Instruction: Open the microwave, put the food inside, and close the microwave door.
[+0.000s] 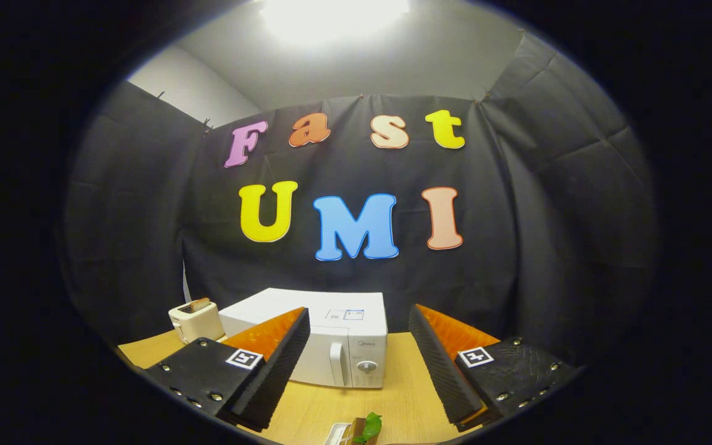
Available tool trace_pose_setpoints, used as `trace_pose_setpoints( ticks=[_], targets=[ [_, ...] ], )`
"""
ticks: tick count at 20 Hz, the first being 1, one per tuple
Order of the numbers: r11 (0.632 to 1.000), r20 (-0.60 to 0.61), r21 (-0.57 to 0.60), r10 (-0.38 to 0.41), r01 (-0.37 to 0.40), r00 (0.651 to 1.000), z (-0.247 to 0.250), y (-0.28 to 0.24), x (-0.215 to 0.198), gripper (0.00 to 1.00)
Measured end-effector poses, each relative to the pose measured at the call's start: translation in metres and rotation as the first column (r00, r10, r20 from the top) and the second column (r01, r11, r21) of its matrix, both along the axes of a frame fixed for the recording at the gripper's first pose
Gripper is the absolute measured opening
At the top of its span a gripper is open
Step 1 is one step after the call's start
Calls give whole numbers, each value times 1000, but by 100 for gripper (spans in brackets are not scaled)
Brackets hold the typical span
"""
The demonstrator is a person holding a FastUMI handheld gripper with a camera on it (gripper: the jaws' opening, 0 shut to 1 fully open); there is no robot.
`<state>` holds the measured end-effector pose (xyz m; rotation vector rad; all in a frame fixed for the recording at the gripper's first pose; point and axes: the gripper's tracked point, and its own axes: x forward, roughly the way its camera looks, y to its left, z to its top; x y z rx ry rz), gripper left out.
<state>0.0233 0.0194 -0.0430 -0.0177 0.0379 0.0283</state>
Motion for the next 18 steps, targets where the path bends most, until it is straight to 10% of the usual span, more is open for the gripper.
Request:
trace_pose_setpoints(
  ticks=[18],
  targets=[
    [998, -145, -15, -60, 59, 988, -173, 57, 126, 99]
  ],
)
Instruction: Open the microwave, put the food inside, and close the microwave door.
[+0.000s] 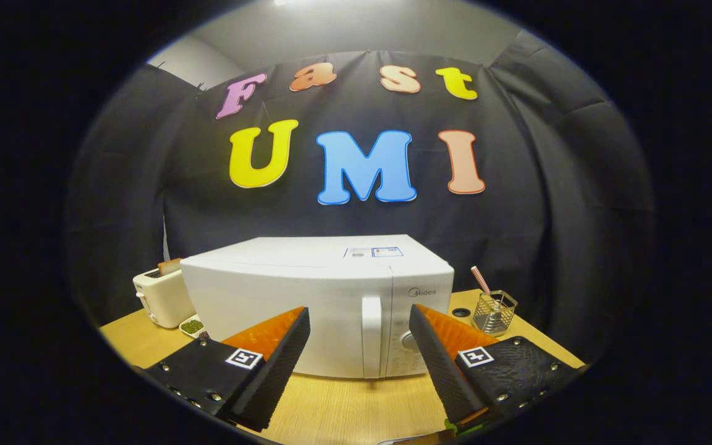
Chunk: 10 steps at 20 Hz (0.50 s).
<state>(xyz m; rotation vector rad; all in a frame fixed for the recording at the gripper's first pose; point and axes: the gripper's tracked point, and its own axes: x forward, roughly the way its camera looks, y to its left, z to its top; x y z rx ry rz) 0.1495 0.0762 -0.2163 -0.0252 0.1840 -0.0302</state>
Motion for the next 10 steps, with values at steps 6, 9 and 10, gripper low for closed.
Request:
trace_pose_setpoints(
  ticks=[6, 9, 10],
  targets=[
    [999, -65, 21, -29, 30, 997, -30, -5, 29, 94],
    [999, -40, -4, -41, 41, 998, -32, -9, 39, 82],
    [1000, -31, 0, -30, 30, 999, -30, -7, 42, 82]
  ],
)
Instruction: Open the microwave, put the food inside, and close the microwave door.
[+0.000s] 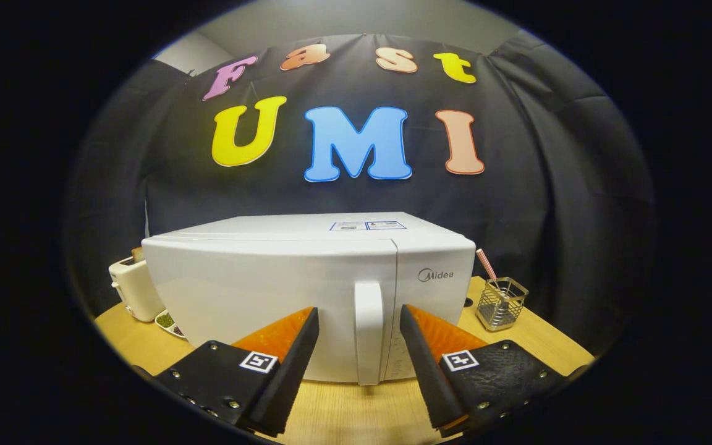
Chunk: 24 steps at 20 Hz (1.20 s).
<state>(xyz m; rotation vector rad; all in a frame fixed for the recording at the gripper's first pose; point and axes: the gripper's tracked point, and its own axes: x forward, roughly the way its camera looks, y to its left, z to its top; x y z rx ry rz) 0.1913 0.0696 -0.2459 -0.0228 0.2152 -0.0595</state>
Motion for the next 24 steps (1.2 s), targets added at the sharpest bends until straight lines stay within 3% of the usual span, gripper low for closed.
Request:
trace_pose_setpoints(
  ticks=[1, 4, 5, 7, 10, 11, 12, 13, 16, 19, 24],
  targets=[
    [1000, 1, 9, 6, -6, 1000, -2, 1, 3, 71],
    [999, -21, 34, -1, 2, 1000, -11, -3, 8, 70],
    [999, -33, 16, -43, 43, 999, -15, -12, 10, 63],
    [998, -65, 51, -29, 33, 997, -28, -12, 15, 33],
    [995, -47, 73, -59, 63, 997, -23, -11, 14, 25],
    [996, -57, 49, -71, 74, 996, -25, -13, 14, 15],
    [995, -50, 41, -87, 89, 995, -23, -12, 8, 15],
    [996, -50, 31, -86, 88, 995, -24, -12, 11, 9],
    [997, -58, 53, -60, 63, 997, -25, -8, 3, 9],
    [999, -5, -33, -41, 41, 999, -21, -2, -23, 9],
    [1000, 6, 5, -20, 19, 1000, -20, 10, -52, 9]
  ],
)
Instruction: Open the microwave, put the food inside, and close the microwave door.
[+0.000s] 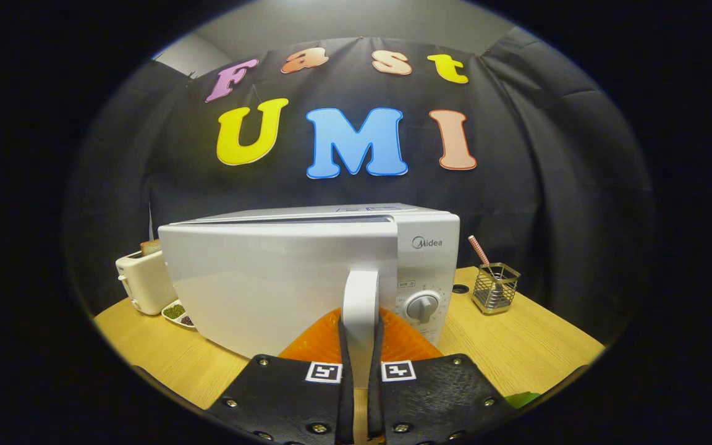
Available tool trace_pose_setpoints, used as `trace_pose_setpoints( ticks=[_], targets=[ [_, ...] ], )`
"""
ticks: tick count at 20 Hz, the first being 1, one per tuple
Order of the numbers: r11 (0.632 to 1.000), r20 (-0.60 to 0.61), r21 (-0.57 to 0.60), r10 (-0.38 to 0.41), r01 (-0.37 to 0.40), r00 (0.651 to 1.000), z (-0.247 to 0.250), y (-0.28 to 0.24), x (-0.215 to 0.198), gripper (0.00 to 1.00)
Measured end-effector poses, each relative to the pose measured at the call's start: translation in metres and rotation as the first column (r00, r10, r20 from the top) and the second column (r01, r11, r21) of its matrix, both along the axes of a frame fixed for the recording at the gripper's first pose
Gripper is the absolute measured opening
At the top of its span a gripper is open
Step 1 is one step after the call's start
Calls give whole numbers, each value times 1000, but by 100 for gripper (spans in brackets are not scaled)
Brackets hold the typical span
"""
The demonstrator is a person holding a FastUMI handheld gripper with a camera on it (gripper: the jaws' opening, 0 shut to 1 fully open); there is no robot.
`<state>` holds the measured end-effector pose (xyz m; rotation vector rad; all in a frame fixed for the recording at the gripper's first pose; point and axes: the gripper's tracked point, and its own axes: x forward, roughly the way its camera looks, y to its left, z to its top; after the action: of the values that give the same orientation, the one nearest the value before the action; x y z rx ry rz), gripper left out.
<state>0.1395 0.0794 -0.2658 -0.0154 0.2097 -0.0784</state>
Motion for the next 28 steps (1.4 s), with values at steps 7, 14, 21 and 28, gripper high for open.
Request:
trace_pose_setpoints(
  ticks=[7, 14, 21, 28],
  targets=[
    [992, 14, 35, 117, -117, 993, 0, 28, -48, 23],
    [961, 4, 82, 267, -266, 964, -8, 65, -92, 24],
    [932, 19, 80, 353, -353, 935, -9, 94, -134, 24],
    [885, 60, 53, 459, -462, 886, 0, 138, -177, 24]
  ],
)
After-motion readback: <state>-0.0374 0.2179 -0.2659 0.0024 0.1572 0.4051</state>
